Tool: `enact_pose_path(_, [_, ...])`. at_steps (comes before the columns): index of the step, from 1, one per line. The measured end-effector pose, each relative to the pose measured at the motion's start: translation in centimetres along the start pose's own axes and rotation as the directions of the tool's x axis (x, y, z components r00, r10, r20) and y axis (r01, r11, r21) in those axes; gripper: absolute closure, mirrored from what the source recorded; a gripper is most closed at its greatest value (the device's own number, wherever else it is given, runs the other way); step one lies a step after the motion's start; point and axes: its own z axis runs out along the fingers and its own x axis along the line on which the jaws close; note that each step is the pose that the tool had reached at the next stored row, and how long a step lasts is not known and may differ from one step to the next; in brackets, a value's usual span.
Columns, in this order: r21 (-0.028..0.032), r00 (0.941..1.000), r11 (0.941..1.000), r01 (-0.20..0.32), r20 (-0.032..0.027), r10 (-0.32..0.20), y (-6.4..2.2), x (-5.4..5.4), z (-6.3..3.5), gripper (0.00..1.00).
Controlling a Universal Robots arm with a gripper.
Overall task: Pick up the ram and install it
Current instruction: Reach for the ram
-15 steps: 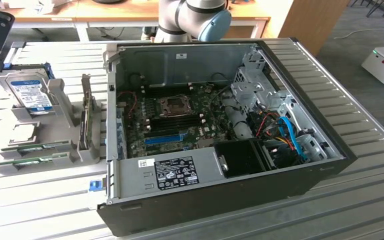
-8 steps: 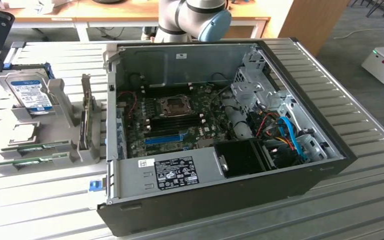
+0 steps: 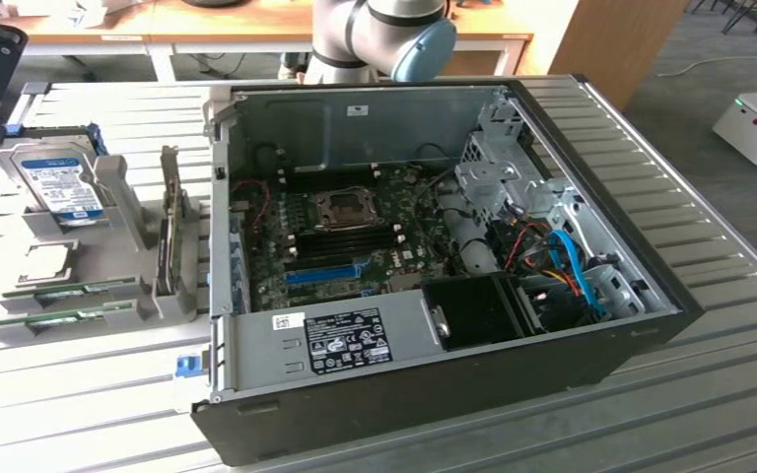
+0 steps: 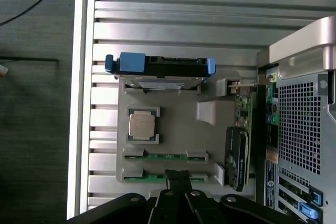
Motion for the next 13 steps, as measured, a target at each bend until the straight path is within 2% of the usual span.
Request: enact_pose_path(13, [0.0001, 1.0000, 1.0000, 0.000, -0.0002, 0.000, -1.41, 0.0, -0.07, 0.89])
